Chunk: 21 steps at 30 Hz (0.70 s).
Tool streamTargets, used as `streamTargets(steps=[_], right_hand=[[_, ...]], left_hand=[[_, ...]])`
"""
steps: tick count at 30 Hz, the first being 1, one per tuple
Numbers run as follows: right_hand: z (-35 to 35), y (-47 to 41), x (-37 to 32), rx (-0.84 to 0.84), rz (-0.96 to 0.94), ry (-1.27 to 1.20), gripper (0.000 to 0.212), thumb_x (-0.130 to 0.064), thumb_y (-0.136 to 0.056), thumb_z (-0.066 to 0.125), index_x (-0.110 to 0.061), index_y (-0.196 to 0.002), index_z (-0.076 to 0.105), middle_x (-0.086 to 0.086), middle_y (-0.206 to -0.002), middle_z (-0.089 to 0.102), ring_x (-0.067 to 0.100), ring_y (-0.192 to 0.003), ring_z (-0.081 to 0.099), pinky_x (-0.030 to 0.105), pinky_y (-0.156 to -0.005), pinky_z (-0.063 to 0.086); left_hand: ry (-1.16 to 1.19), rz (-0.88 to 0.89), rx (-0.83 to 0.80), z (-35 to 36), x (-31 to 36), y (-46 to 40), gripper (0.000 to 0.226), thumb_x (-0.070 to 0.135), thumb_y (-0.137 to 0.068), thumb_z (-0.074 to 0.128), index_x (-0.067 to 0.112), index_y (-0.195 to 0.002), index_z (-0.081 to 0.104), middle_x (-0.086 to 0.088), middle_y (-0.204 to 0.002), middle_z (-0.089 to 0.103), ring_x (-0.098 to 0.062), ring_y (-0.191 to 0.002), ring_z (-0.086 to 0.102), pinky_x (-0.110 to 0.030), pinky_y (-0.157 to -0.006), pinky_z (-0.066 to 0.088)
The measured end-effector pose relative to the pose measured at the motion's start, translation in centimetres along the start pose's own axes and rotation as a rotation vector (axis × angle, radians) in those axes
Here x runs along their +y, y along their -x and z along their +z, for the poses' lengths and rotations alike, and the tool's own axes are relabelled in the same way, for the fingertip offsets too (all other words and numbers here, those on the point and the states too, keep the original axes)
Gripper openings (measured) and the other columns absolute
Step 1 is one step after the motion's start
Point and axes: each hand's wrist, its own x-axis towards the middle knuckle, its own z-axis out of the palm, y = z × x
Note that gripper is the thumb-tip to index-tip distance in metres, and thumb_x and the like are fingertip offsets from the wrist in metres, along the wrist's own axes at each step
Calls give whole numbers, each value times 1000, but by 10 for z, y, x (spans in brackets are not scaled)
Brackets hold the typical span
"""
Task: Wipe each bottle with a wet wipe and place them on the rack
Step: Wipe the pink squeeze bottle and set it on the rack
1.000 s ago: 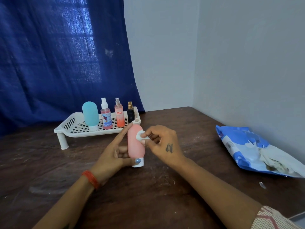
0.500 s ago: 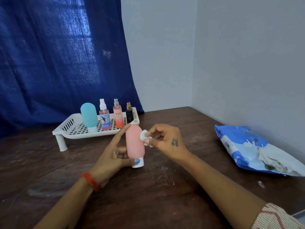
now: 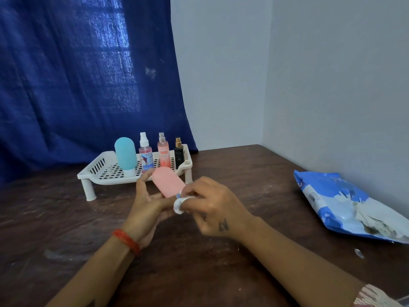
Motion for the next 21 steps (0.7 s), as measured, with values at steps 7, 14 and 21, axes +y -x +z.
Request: streamTargets(steps=[7, 14, 21], right_hand=[[4, -2, -1, 96, 169, -81, 18, -5, -77, 56, -8, -89, 69, 5, -95, 66, 16, -89, 57, 22, -77, 47], [3, -12, -4, 145, 915, -669, 9, -12, -84, 64, -20, -85, 68, -3, -93, 68, 9, -85, 60, 23, -76, 51], [-5, -18, -5, 152, 1414, -1316, 16, -4, -94, 49, -2, -105, 61, 15, -115, 61, 21, -91, 66, 26, -69, 58]], left_hand=[[53, 22, 7, 3, 3, 2, 105, -2, -51, 72, 39, -136, 24, -16, -104, 67, -28, -96, 67, -34, -66, 60], [61, 63, 11, 2, 3, 0, 96, 1, -57, 70, 43, -131, 26, -15, -111, 64, -26, -100, 65, -36, -71, 60], [40, 165, 43, 5, 0, -1, 94, 3, -58, 72, 44, -130, 27, -14, -119, 60, -25, -104, 63, -29, -68, 59]])
